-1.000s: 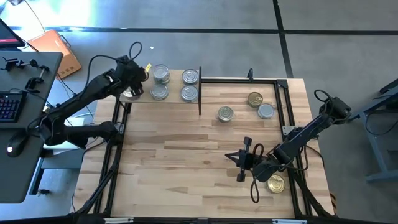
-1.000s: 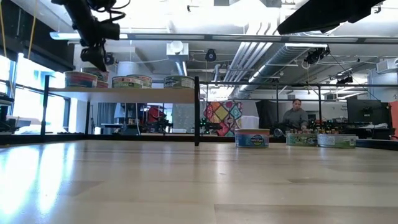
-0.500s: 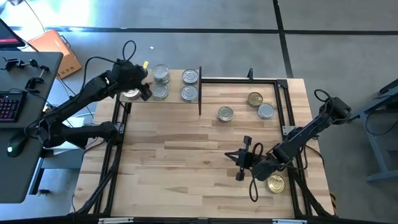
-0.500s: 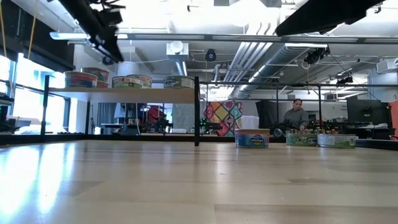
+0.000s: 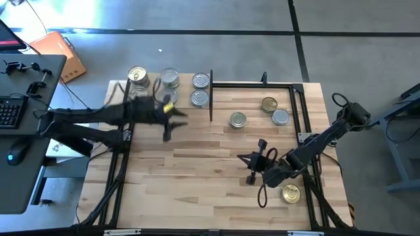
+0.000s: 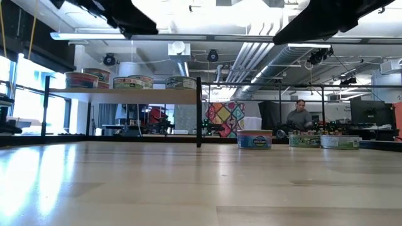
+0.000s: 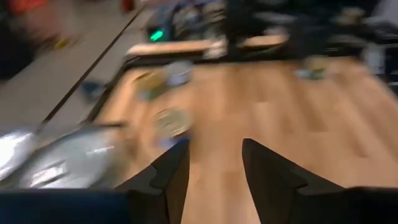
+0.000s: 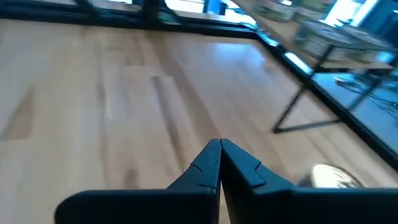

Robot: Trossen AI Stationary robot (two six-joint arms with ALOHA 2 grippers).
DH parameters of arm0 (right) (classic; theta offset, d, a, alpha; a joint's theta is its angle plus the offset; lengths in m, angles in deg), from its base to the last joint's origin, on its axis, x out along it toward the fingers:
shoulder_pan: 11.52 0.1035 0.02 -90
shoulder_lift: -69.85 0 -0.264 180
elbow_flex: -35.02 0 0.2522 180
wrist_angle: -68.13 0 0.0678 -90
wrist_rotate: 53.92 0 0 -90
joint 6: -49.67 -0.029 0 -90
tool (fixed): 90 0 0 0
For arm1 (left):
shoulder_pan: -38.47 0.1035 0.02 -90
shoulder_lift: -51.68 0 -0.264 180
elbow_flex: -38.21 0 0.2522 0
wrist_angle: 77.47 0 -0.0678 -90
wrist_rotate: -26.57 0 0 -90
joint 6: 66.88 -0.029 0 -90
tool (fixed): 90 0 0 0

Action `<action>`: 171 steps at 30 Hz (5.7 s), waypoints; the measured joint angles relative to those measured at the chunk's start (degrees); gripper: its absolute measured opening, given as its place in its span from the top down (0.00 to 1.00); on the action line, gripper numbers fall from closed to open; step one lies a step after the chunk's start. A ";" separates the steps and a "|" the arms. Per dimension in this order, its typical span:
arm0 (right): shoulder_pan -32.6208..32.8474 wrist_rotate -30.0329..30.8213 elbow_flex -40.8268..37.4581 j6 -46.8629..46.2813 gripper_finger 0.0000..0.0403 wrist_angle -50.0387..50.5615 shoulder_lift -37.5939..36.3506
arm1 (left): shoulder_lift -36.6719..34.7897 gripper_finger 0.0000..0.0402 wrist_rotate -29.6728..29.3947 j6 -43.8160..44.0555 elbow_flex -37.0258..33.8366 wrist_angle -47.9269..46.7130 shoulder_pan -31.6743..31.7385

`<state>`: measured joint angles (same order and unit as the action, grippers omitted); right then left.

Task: Stack canned seafood by type on shelf
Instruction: Stack the green white tuna can on top of the other green white tuna can on the shelf

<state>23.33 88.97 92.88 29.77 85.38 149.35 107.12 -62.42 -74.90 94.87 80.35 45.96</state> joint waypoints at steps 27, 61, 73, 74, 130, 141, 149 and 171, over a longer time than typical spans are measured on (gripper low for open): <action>-44.23 -21.49 -8.18 -13.02 0.53 49.42 -9.68 | 19.89 0.70 -19.74 -10.56 -9.96 36.19 -28.61; -61.15 -29.22 -9.28 -0.62 0.97 38.71 0.05 | 19.76 0.70 -19.71 -10.61 -9.96 36.09 -28.59; -48.92 -43.45 -3.76 -9.43 0.99 42.73 0.40 | 19.76 0.70 -19.69 -10.61 -9.94 36.17 -28.59; -47.78 -45.74 -3.27 -10.15 0.99 42.51 0.42 | 19.76 0.70 -19.69 -10.61 -9.94 36.17 -28.59; -12.26 -36.89 -1.77 35.64 0.66 -25.70 24.33 | 29.86 0.70 -22.40 -9.92 -9.96 36.23 -32.87; -12.19 -36.55 -1.62 29.37 0.99 -25.65 24.22 | 41.79 0.68 -22.03 -25.60 -9.94 48.79 -31.40; -12.74 -36.80 -1.75 15.43 1.00 -29.22 24.44 | 46.91 0.52 -23.19 -27.85 -8.02 52.06 -31.14; -12.87 -36.83 12.68 19.28 0.89 -4.61 24.44 | 52.07 0.39 -23.28 -25.18 -6.97 52.07 -28.45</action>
<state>10.46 52.14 105.55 49.05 80.77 173.79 159.18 -85.70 -100.08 87.90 132.42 17.51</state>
